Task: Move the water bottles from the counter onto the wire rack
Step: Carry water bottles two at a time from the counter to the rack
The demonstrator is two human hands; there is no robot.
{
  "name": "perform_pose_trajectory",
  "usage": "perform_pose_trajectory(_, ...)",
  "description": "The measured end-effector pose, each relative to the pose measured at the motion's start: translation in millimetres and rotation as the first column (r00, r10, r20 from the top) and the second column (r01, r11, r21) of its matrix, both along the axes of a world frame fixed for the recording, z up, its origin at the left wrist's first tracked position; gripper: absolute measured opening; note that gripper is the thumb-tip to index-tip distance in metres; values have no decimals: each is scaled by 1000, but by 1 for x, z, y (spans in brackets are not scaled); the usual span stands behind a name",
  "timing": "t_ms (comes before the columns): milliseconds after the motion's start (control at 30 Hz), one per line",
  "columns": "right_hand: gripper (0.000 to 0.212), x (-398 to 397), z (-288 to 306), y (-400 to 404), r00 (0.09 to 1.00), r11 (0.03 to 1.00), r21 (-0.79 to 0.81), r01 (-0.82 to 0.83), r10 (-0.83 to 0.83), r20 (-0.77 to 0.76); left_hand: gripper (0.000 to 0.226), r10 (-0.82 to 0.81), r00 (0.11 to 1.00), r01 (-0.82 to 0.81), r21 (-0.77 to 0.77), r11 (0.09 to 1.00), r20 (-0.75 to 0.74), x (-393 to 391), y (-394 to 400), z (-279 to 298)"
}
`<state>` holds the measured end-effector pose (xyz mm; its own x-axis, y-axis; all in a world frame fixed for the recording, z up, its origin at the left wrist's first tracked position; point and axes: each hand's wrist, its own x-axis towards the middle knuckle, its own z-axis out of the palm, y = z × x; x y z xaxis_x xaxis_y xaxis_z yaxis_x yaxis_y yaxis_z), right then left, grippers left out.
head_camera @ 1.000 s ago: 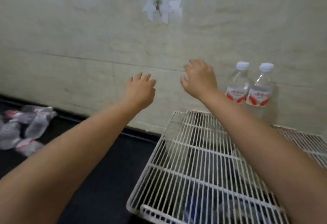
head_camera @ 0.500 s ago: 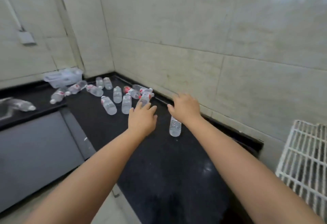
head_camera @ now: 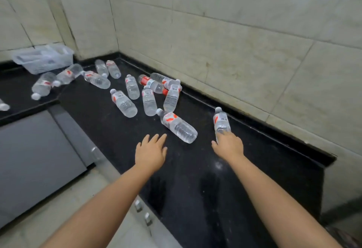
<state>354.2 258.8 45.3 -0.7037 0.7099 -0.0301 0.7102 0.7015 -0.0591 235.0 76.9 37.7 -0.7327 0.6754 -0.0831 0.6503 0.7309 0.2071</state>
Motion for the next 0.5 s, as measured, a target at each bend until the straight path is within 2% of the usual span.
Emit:
perform_pose_trajectory(167,42,-18,-22,49,991,990,-57,130,-128,38,49,-36,995,34,26,999,89,-29,41,-16)
perform_pose_trajectory(333,57,-55,-37,98,970,950,-208,234,-243,-19,47,-86,995,84,29,996,57,-67,101,-18)
perform_pose_trajectory(500,74,-93,-56,137,956,915,-311,257,-287,-54,48,-10,993,8,13,1000,117,-102,158,-35)
